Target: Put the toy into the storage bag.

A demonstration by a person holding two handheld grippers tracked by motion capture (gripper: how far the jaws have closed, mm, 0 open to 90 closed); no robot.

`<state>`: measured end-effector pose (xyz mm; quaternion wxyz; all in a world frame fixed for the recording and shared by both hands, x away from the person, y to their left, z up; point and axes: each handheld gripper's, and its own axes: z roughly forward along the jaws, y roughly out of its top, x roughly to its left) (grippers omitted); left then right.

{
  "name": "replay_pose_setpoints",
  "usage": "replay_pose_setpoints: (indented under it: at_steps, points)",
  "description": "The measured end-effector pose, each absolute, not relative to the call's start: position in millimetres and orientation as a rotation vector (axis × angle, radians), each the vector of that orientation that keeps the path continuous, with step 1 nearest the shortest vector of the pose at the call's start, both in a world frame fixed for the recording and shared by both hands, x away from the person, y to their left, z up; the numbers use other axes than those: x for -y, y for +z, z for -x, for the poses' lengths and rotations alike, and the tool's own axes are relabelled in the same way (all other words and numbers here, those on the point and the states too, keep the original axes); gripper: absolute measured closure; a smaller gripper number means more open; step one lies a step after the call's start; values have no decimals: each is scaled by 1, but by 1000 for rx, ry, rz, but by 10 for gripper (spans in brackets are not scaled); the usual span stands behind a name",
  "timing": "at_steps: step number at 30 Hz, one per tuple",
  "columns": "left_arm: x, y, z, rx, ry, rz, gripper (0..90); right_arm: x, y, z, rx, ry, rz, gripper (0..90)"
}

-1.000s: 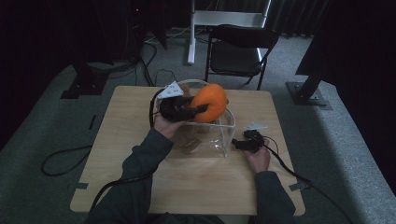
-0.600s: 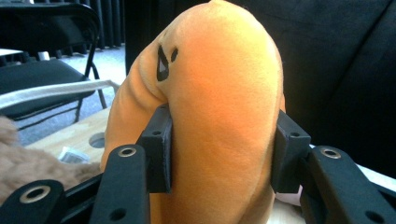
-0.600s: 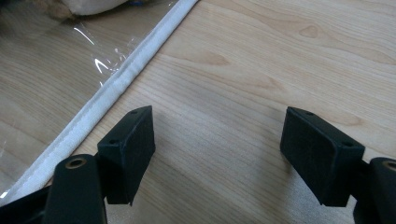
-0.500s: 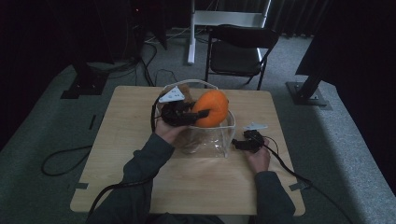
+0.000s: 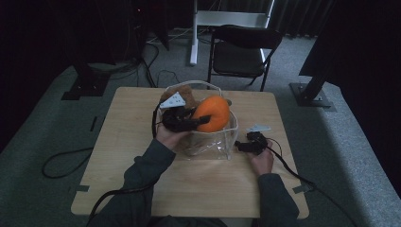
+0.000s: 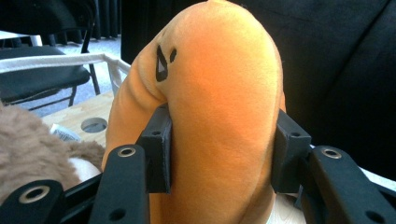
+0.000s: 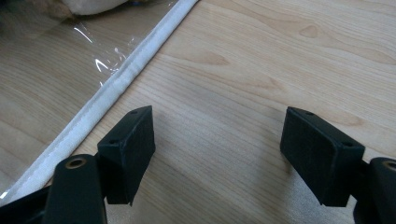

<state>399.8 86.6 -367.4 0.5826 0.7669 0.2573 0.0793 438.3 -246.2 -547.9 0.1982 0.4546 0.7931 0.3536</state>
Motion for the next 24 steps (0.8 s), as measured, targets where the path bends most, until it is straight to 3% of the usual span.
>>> replay_pose_setpoints:
  at_steps: [24]
  points:
    - [-87,-371,-387,-592,244,-1876,494,246,-548,-438,-2219,989,-1272,252]
